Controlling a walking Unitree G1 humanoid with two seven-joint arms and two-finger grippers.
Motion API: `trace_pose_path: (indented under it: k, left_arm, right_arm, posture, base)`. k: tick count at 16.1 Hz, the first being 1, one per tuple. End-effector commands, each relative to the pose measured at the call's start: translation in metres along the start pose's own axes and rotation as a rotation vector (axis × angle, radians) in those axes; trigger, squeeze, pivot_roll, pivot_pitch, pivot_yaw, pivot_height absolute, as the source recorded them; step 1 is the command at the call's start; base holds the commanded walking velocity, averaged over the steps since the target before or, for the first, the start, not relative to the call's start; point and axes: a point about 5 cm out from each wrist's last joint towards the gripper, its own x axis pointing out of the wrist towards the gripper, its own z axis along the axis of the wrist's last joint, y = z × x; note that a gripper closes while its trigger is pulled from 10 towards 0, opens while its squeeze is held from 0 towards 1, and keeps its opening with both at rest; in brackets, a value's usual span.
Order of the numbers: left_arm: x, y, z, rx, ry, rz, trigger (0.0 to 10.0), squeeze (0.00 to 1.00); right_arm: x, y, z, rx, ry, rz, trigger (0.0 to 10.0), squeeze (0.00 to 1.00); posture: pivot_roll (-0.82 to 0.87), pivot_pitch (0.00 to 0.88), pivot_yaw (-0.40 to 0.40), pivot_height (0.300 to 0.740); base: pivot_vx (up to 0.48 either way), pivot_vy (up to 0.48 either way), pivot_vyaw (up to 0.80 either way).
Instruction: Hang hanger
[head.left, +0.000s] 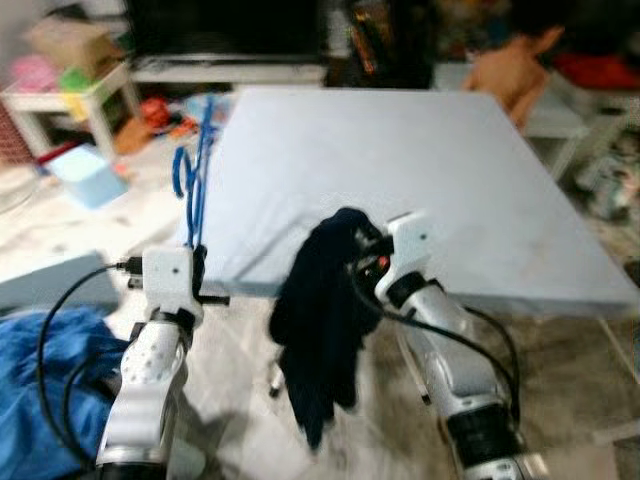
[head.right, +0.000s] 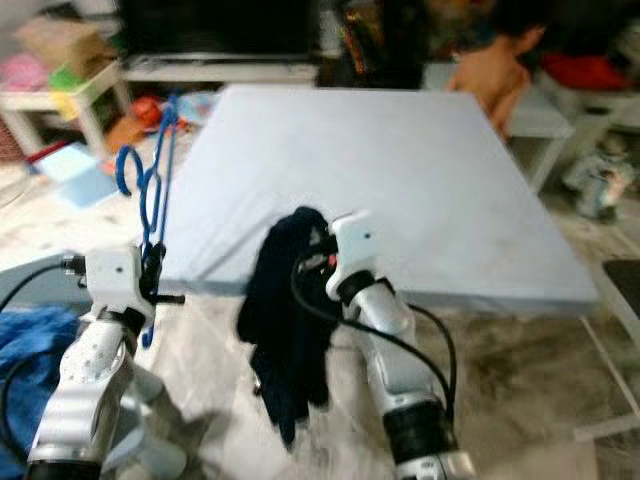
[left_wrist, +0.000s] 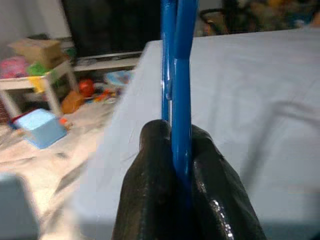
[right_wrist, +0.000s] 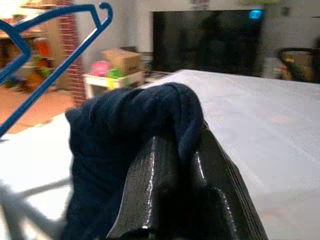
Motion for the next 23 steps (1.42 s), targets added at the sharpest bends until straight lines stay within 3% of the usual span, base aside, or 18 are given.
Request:
trace_pose_path:
  k: [1,8,11,18,23]
  left_arm:
    - [0.003,-0.01,-0.001,-0.005,0.01,-0.046,10.0,0.0]
    - [0.002,-0.017,-0.002,-0.023,0.011,-0.072,10.0,0.0]
    - [-0.001,-0.011,0.002,-0.024,-0.028,-0.044,10.0,0.0]
    - [0.0,-0.016,0.008,-0.06,-0.061,-0.027,10.0,0.0]
    - [0.0,-0.019,0.006,-0.072,-0.057,-0.022,10.0,0.0]
  right_arm:
    - [-0.003,-0.008,0.003,0.01,-0.022,-0.062,10.0,0.0]
    - [-0.007,-0.014,-0.001,0.035,-0.007,-0.14,10.0,0.0]
    - [-0.002,-0.012,0.003,0.03,-0.026,-0.141,10.0,0.0]
    - [0.011,-0.008,0.02,0.013,-0.08,-0.088,10.0,0.0]
    - [0.013,-0.004,0.021,0.008,-0.08,-0.065,10.0,0.0]
  posture:
    - [-0.04,0.0,0.056,0.74]
    - [-0.04,0.0,0.037,0.74]
    - [-0.03,0.0,0.027,0.74]
    - [-0.04,0.0,-0.009,0.74]
    - [-0.04,0.0,-0.017,0.74]
  base:
    - [0.0,0.0,0.0]
    - [0.0,0.0,0.0]
    - [0.0,0.0,0.0]
    - [0.334,0.0,0.0]
    - [0.389,0.0,0.0]
